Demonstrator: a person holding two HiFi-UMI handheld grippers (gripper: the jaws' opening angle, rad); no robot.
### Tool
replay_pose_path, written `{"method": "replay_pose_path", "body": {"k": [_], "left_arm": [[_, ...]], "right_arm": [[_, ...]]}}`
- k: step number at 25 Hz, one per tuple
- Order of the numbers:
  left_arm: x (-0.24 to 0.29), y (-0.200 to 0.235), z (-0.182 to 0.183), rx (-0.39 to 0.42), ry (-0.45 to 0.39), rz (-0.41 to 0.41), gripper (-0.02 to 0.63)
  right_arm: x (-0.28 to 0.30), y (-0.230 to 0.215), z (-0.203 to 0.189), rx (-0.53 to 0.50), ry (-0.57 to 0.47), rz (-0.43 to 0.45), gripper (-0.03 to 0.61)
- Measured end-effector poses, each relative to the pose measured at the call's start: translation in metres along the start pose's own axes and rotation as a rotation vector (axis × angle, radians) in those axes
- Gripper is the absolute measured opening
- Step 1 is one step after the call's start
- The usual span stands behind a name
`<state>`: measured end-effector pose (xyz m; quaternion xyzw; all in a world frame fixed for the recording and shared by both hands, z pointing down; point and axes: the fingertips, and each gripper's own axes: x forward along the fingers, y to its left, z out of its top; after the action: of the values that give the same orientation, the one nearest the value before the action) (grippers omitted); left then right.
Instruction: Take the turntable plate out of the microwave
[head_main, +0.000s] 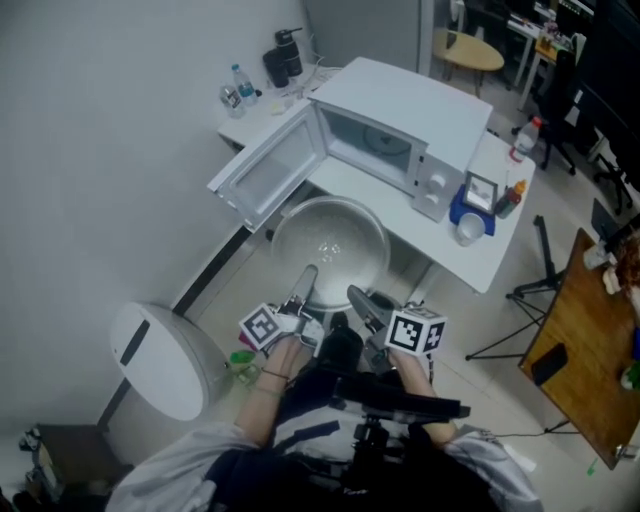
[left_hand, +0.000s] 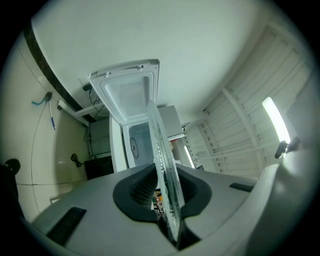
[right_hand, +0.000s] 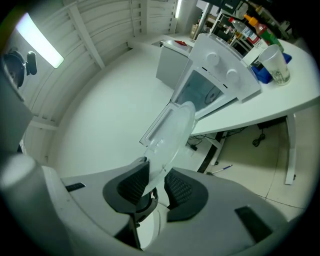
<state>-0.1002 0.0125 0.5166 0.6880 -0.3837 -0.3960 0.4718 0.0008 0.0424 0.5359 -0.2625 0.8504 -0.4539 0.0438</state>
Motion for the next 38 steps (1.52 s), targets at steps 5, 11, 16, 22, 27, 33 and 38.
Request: {"method": "replay_pose_path", "body": {"k": [5, 11, 16, 22, 27, 33, 38], "left_arm": [[-0.004, -0.010, 0.021, 0.025, -0.007, -0.017, 0.028], [0.017, -0.011, 0.046, 0.026, 0.053, -0.049, 0.028], [0.035, -0.011, 0.057, 0.020, 0.136, -0.081, 0.028], [0.041, -0.003, 0.063, -0.040, 0.167, -0.087, 0.026], [0.043, 0.000, 0.066, -0.042, 0.183, -0.099, 0.026], [0.039, -0.003, 0.066, -0.058, 0.181, -0.107, 0.025], [0.032, -0.008, 0.065, -0.058, 0.170, -0.112, 0.025]], "right_arm": [[0.017, 0.014, -0.002, -0.006, 0.001, 0.028, 0.104], [0.037, 0.018, 0.014, 0.002, -0.064, -0.006, 0.104], [0.049, 0.014, 0.021, 0.008, -0.131, -0.046, 0.106], [0.056, 0.012, 0.024, 0.005, -0.153, -0.086, 0.106], [0.057, 0.013, 0.025, -0.006, -0.159, -0.113, 0.107], [0.055, 0.019, 0.024, -0.013, -0.167, -0.110, 0.107], [0.053, 0.022, 0.020, -0.012, -0.168, -0.092, 0.107]]}}
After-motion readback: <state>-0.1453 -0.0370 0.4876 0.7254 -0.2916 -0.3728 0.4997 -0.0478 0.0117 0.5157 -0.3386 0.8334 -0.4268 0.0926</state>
